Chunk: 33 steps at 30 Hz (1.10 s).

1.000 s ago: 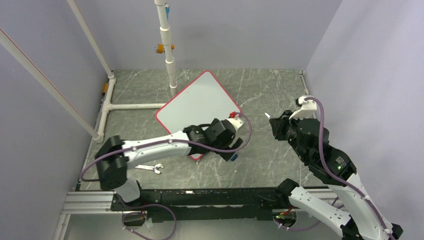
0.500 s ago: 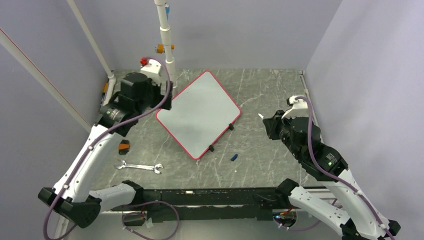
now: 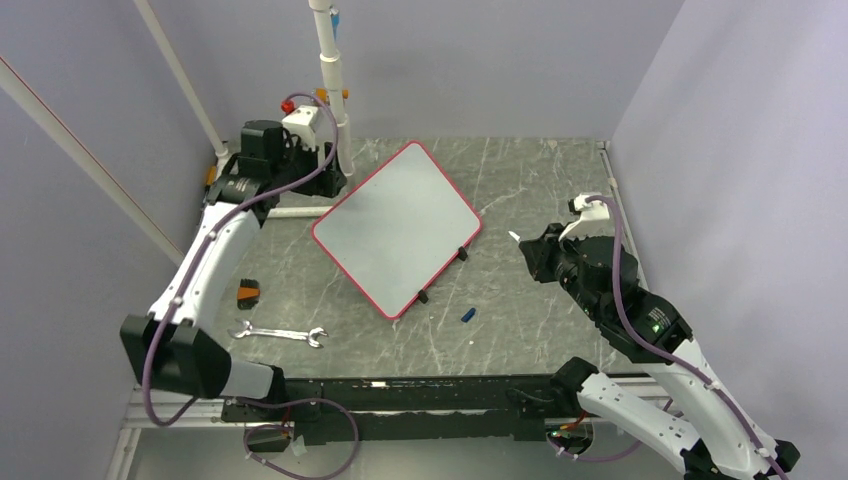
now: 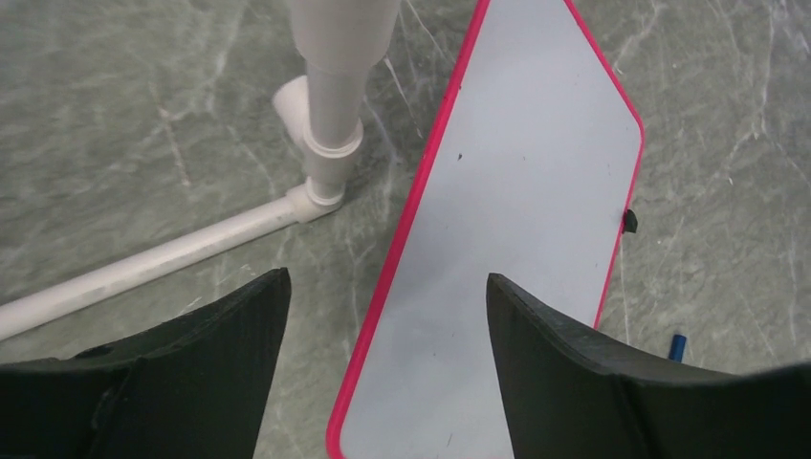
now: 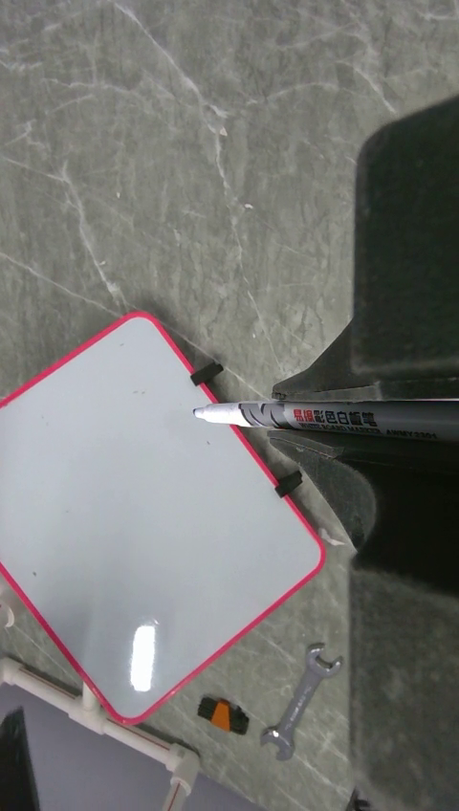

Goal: Write a sentence on the whiteboard
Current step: Move the whiteboard stand to the center of the board.

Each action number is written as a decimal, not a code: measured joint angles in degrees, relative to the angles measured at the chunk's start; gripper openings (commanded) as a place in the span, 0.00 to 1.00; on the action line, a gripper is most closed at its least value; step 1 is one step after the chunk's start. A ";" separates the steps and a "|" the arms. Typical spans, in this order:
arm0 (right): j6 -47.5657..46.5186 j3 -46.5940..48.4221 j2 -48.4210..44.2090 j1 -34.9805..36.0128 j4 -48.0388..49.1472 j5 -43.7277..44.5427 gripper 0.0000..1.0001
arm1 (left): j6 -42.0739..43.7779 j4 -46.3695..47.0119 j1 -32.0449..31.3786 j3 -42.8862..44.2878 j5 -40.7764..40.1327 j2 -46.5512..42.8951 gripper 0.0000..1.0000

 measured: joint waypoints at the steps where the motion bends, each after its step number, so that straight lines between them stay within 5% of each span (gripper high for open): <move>1: 0.13 0.00 0.00 0.00 0.02 -0.31 0.00 | -0.04 0.46 0.31 0.00 1.14 1.40 0.73; 5: 0.52 -0.02 -0.31 0.00 0.04 -0.85 0.00 | -0.63 2.40 1.99 -0.66 6.54 6.05 0.52; 15: 0.50 -0.61 -0.52 0.00 0.39 -0.87 0.00 | -0.85 4.90 4.17 -2.16 12.37 10.29 0.48; 27: 0.28 -0.72 -0.50 0.00 0.35 -0.74 0.00 | -2.62 6.91 4.02 -4.26 16.13 13.64 0.17; 33: 0.26 -0.72 -1.03 0.00 0.31 -0.59 0.00 | -1.03 7.21 1.97 -3.87 17.00 13.62 0.10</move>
